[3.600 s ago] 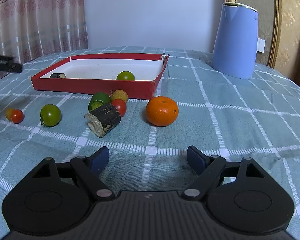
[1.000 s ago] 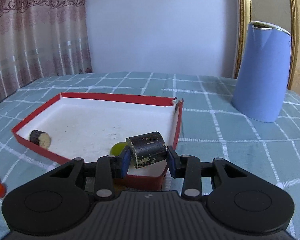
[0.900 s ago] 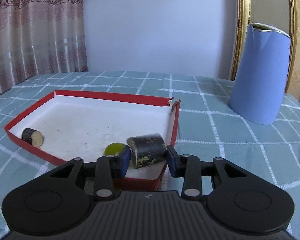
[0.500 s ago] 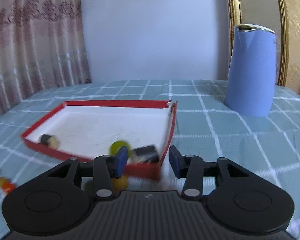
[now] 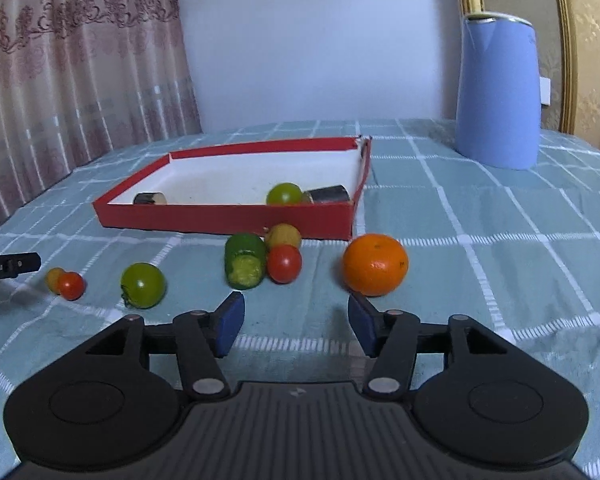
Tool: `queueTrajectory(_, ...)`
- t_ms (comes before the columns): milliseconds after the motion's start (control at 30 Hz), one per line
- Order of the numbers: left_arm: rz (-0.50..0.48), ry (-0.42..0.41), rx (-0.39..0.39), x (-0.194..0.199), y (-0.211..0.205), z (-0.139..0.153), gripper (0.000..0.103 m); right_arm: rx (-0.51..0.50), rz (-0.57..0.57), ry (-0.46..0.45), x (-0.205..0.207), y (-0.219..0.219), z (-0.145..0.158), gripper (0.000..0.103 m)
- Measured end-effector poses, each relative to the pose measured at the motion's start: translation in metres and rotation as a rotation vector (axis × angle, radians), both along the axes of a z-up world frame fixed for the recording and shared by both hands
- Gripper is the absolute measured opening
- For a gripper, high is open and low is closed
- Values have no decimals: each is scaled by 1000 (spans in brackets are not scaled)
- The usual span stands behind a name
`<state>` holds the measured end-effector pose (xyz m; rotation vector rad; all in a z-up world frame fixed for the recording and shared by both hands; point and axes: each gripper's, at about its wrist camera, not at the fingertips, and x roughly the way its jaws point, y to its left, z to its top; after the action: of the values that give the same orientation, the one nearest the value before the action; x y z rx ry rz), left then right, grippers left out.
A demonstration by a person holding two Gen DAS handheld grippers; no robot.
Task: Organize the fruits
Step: 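Move the left gripper to the yellow plum and close on it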
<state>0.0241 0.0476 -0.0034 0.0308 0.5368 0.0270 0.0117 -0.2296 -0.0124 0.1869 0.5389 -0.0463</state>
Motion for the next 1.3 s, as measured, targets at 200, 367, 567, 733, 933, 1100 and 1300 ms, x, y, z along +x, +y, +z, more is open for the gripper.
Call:
queueTrajectory(200, -42, 1, 38, 1, -15, -1, 95, 23, -27, 43, 2, -5, -6, 59)
queueTrajectory(367, -51, 28, 46, 4, -17, -4, 86, 26, -21, 48, 3, -6, -7, 62)
queueTrajectory(567, -120, -12, 49, -6, -21, -3, 86, 38, -22, 44, 3, -7, -7, 63)
queueTrajectory(733, -132, -22, 33, -7, -20, -1, 86, 45, -21, 43, 3, -7, -7, 63)
queueTrajectory(933, -167, -24, 70, -9, -29, -2, 91, 44, -19, 45, 3, -7, -7, 64)
queueTrajectory(1100, -203, -35, 93, -9, -37, -5, 99, 49, -18, 43, 2, -7, -7, 64)
queueTrajectory(1300, -203, -43, 104, -11, -39, -5, 99, 70, -18, 35, 1, -10, -8, 64)
